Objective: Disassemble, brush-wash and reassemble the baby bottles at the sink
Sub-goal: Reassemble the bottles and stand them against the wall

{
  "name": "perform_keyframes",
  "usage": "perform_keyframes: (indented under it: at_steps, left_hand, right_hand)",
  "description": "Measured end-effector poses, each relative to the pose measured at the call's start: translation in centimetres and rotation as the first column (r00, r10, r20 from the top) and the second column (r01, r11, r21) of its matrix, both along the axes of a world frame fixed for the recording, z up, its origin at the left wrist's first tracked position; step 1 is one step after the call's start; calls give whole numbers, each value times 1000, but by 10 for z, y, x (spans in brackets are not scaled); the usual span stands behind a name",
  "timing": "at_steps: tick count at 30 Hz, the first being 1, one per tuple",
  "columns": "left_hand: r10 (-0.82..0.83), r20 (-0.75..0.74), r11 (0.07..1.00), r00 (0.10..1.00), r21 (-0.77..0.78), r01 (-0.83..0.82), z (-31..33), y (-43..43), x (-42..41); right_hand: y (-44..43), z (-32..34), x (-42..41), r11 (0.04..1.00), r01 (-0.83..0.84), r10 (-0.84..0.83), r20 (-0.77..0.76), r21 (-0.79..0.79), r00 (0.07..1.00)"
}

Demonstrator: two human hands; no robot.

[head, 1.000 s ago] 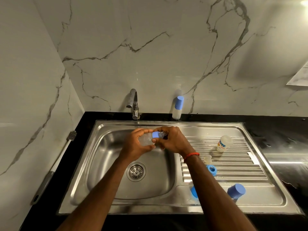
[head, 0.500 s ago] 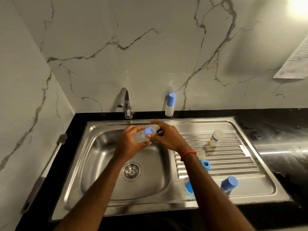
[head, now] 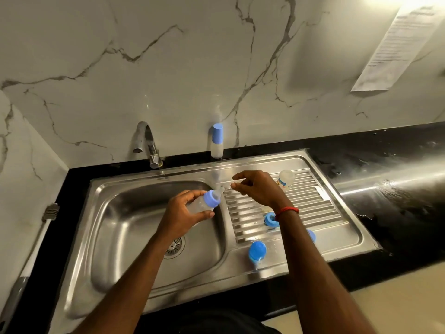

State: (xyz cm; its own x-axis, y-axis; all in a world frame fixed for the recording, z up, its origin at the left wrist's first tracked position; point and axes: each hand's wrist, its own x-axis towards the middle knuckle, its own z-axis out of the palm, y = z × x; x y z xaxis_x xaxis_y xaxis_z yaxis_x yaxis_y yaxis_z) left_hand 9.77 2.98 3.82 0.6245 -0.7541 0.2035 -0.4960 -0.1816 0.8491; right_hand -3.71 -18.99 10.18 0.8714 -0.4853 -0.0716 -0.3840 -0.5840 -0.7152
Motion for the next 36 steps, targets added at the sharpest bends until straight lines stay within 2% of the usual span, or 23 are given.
perform_keyframes:
  at_steps: [8,11,16,22,30,36]
  left_hand:
    - [-127,-52,987,991,91,131,-12,-13,-25]
    - [-147,-86,982,985,109,156,-15,-14,-34]
    - [-185,-121,971,975,132,201,-15,-22,-43]
    - [-216,-149,966,965,112,234,-12,-36,-54]
    - [-241,-169,959,956,109,261,-15,-48,-56]
    - [-264,-167,955,950,96,282,-13,-54,-58]
  right_hand:
    - [8,-19,-36,994,-89,67,-284,-66,957]
    - [5,-27,-49,992,-83,44,-349,-98,936]
    - [-10,-31,-78,970,41,-140,-415,-239,899]
    - [-28,-44,-107,916,132,-338,-550,-379,764]
    - [-24,-58,-126,904,234,-413,-593,-357,691]
    - [-29,-58,-133,880,272,-452,-514,-389,729]
